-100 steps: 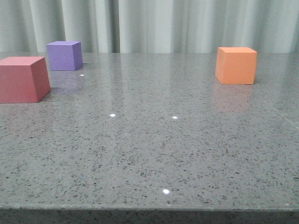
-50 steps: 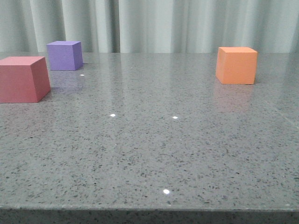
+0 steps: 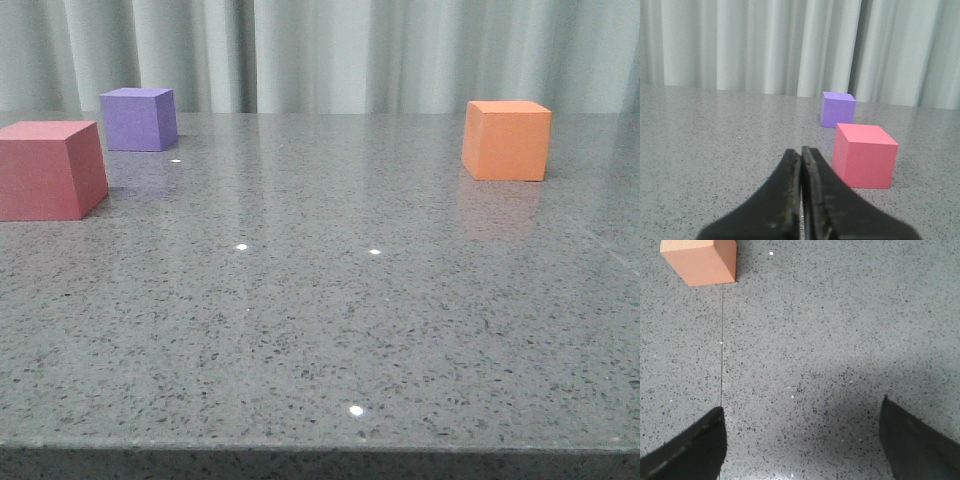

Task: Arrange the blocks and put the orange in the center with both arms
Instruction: 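Lower the open right gripper over the orange cube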

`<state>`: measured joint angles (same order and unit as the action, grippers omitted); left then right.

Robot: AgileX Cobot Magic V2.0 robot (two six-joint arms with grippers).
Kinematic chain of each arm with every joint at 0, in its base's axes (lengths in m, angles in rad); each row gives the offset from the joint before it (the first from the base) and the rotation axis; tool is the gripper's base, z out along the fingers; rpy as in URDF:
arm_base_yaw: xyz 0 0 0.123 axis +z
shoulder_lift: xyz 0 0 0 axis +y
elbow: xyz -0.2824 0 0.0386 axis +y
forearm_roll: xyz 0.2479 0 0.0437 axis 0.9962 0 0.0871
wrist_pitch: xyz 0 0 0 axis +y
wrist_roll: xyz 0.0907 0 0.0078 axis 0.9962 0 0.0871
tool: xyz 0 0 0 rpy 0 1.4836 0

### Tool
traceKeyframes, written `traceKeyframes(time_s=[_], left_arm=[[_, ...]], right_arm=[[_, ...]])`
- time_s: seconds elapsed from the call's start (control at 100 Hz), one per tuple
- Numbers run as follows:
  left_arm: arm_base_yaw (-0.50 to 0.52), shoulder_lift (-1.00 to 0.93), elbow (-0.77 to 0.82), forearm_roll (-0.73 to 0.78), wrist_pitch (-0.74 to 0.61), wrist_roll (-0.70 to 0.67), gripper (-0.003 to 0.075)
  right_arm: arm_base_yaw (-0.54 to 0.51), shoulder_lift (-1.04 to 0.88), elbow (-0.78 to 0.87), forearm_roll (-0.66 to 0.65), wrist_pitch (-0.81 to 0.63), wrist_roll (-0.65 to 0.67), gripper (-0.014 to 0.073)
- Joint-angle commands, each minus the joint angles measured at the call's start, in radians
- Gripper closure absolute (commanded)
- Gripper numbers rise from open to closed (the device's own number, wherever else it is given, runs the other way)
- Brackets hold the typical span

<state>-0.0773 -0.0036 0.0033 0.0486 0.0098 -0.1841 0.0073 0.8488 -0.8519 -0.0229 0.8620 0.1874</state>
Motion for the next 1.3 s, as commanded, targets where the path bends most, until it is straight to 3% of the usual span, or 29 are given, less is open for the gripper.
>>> traceKeyframes(time_s=[0.0,0.18,0.47,0.94,1.29], left_arm=[[0.001,-0.011,0.042,-0.003,-0.077,-0.005,0.0741],[0.001,-0.011,0.042,-0.003,-0.077,-0.005,0.0741],[0.001,-0.011,0.042,-0.003,-0.077,-0.005,0.0741],[0.001,-0.011,0.042,-0.003,-0.077,-0.005,0.0741],[0.001,-0.011,0.042,-0.003,-0.077,-0.005,0.0741]], right_arm=[[-0.004,-0.001,-0.036,0.000,-0.066,-0.008,-0.0050],[0.013,0.052,-0.079,0.072,-0.084,-0.009,-0.0050],[0.163,0.302,-0.262,0.064,-0.137,-0.009,-0.0050],[0.168,0.745,-0.650,0.064,-0.135,-0.009,-0.0050],[0.169,0.925,-0.757,0.064,-0.124,-0.009,-0.0050]])
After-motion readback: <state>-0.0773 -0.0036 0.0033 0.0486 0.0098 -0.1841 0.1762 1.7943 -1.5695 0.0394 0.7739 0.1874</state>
